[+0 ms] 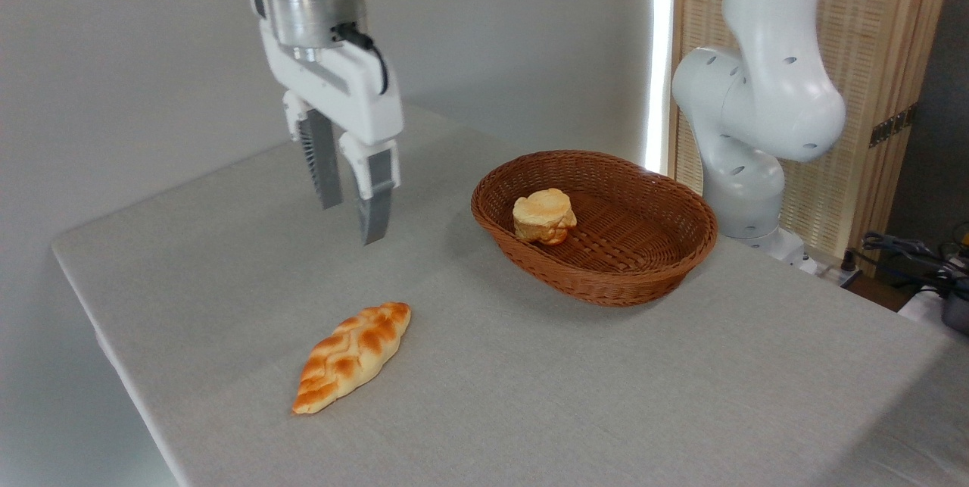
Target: Put bread into the basket
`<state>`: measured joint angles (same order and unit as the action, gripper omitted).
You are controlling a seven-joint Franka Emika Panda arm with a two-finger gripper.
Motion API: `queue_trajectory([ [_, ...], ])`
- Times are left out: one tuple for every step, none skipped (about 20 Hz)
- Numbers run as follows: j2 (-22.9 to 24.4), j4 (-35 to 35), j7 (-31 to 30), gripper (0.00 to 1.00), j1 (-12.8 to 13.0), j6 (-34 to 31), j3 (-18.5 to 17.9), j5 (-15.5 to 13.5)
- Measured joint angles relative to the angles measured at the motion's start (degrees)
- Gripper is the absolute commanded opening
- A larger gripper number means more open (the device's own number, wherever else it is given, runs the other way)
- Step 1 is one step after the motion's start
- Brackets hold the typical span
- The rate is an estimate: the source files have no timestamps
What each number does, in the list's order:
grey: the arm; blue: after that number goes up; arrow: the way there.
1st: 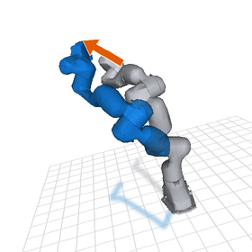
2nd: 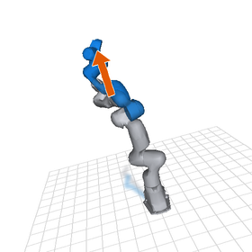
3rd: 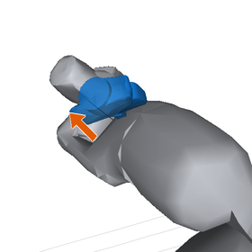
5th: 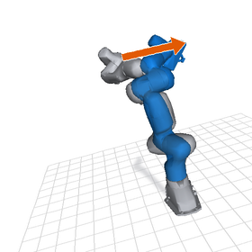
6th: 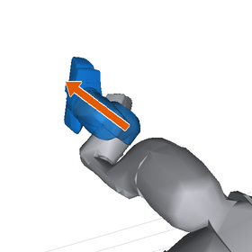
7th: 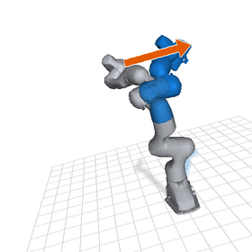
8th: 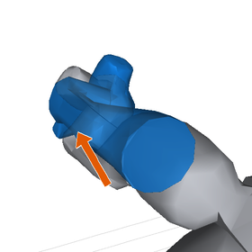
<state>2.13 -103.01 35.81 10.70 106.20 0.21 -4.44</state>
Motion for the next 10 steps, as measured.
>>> queue_trajectory([
  [-1.1, 0.9, 0.0, 1.0, 0.0, 0.2, 0.1, 0.5],
  [-2.0, 1.6, 0.0, 1.0, 0.1, 0.3, 0.2, 1.6],
  [-2.6, 2.0, 0.0, 1.0, 0.2, 0.3, 0.3, 3.1],
  [-3.0, 2.2, 0.0, 1.0, 0.2, 0.3, 0.3, 4.2],
  [-3.4, 2.3, 0.0, 1.0, 0.3, 0.3, 0.4, 4.8],
  [-3.6, 2.4, 0.0, 1.0, 0.4, 0.3, 0.4, 4.9],
  [-3.7, 2.4, 0.0, 1.0, 0.4, 0.3, 0.4, 4.9],
  [-3.7, 2.5, 0.0, 1.0, 0.4, 0.3, 0.4, 4.9],
  [-3.7, 2.6, 0.0, 1.0, 0.4, 0.3, 0.3, 4.8],
  [-3.7, 2.7, 0.0, 1.0, 0.4, 0.3, 0.2, 4.8],
])
